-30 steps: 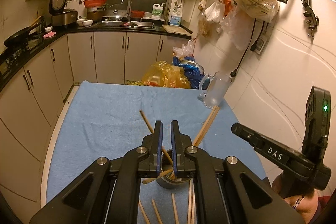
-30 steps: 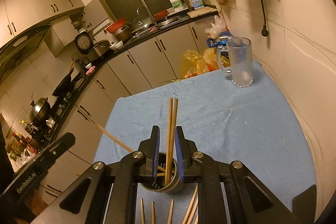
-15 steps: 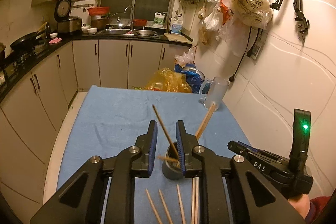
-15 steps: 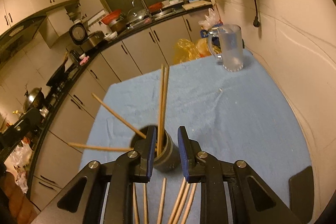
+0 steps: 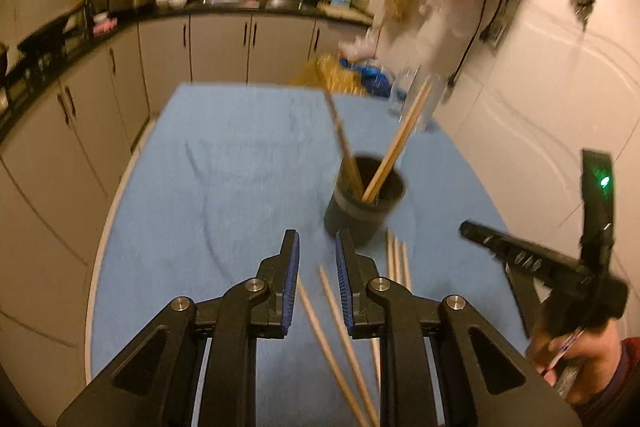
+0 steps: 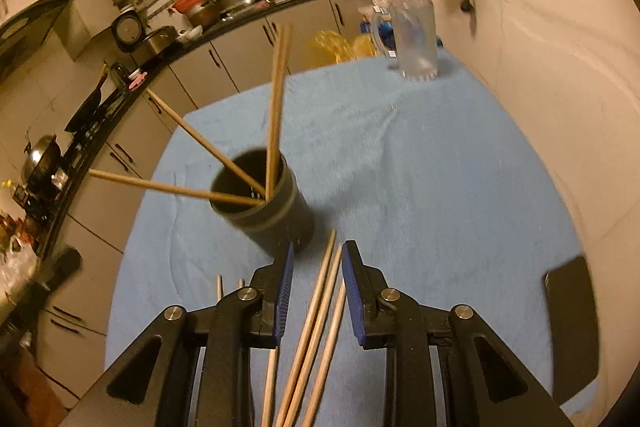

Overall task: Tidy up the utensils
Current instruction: 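Return both grippers to the remaining chopsticks and grasp one each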

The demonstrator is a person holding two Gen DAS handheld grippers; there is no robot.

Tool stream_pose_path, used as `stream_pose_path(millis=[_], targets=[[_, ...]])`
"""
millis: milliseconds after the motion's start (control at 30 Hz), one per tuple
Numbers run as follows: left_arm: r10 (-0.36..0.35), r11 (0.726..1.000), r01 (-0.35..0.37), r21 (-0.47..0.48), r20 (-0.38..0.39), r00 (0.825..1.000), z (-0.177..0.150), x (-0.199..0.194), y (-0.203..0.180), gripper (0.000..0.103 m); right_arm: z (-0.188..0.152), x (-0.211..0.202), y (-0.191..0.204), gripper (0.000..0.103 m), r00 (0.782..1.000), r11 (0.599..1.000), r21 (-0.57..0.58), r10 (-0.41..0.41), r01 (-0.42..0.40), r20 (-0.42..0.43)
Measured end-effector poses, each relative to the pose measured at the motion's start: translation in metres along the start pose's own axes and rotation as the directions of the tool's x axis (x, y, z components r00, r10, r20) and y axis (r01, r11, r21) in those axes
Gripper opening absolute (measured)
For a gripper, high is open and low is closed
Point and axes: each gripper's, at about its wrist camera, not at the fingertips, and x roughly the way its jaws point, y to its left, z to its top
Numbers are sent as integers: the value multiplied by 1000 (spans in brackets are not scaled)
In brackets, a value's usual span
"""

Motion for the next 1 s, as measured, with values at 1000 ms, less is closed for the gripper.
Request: stream_pose_path(millis=[1000], targets=[[-67,992,30,-121,-311,948,-53,73,32,18,-49,100,-12,11,921,996,-55,-88,72,-379]])
